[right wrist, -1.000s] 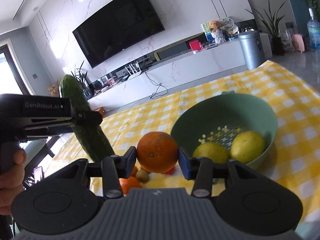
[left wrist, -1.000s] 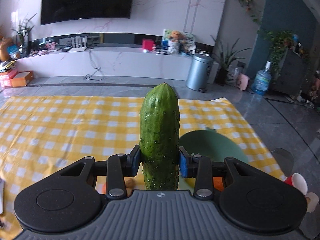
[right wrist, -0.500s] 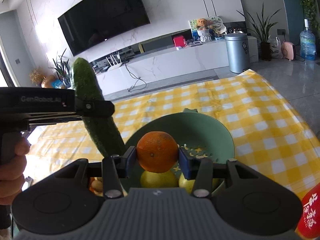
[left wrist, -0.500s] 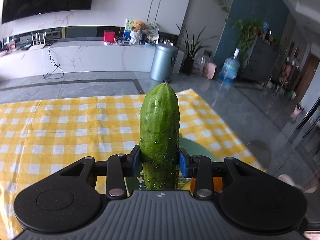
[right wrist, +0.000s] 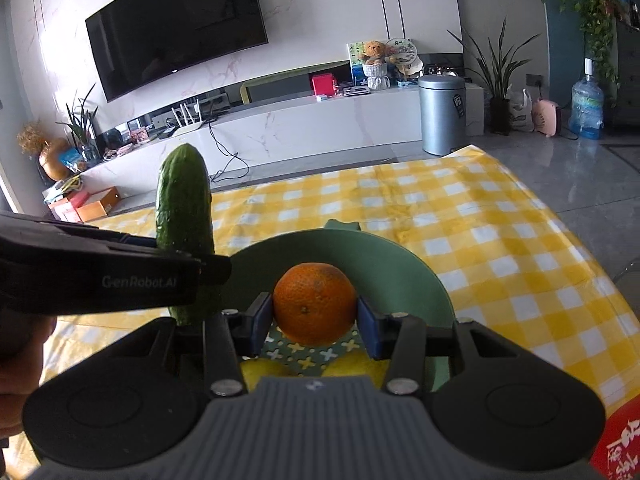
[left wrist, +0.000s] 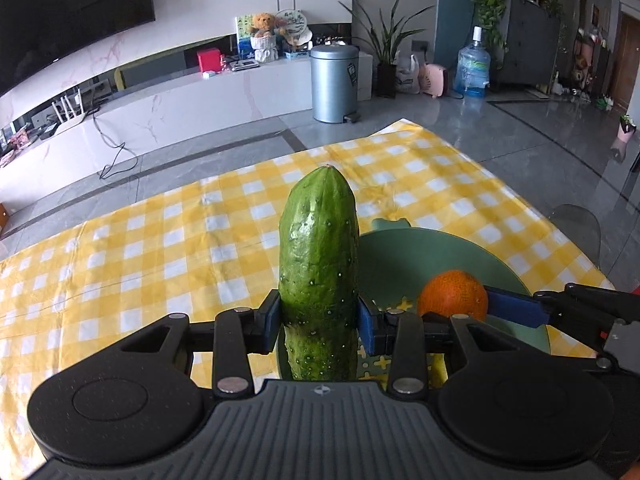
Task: Organize fruits
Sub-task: 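Carry the cucumber and orange over the green colander with both tools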
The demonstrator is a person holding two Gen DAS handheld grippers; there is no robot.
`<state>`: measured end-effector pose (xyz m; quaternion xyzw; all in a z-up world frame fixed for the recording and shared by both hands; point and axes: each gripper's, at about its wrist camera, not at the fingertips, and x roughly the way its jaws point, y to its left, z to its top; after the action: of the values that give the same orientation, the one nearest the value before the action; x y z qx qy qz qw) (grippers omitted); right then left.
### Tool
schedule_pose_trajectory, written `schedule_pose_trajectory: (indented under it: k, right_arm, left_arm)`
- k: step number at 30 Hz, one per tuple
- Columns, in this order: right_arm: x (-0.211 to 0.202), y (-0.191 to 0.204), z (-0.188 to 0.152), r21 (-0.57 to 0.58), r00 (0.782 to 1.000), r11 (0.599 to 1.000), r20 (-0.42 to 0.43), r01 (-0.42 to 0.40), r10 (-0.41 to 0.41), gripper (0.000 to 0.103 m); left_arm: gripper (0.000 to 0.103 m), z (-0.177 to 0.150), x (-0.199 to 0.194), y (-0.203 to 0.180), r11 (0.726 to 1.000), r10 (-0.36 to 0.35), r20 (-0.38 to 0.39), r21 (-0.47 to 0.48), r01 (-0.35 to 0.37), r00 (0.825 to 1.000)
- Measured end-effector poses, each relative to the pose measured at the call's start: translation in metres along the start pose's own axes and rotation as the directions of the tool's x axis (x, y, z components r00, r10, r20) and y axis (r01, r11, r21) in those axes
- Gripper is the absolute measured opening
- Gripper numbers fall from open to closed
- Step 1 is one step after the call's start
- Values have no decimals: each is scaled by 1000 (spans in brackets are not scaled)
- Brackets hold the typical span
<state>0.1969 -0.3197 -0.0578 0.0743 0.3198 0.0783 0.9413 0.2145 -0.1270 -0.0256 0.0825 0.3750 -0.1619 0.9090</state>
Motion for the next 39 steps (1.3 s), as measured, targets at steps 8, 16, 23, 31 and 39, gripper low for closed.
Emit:
schedule_pose_trajectory:
  k: [8, 16, 23, 31, 39]
  right_arm:
    - [21, -1, -3, -38, 998, 999, -43, 33, -34, 43]
    - [37, 9, -5, -114, 995, 992, -80, 46, -56, 43]
    - [46, 11, -8, -135, 991, 990, -125, 38, -55, 43]
    - [48, 15, -12, -150, 990, 988, -130, 35, -55, 43]
    - [48, 17, -11, -160, 990, 986, -127, 38, -58, 45]
  left_arm:
    - [43, -1, 17, -2, 1000, -6, -23, 24, 6, 1000]
    - [44, -1, 23, -2, 1000, -2, -11, 29, 2, 1000]
    - [51, -6, 29, -7, 997, -21, -18, 68, 22, 1000]
    - [51, -11, 28, -2, 999, -41, -21, 26, 42, 999]
    - [54, -12, 12, -1, 999, -40, 1, 13, 40, 999]
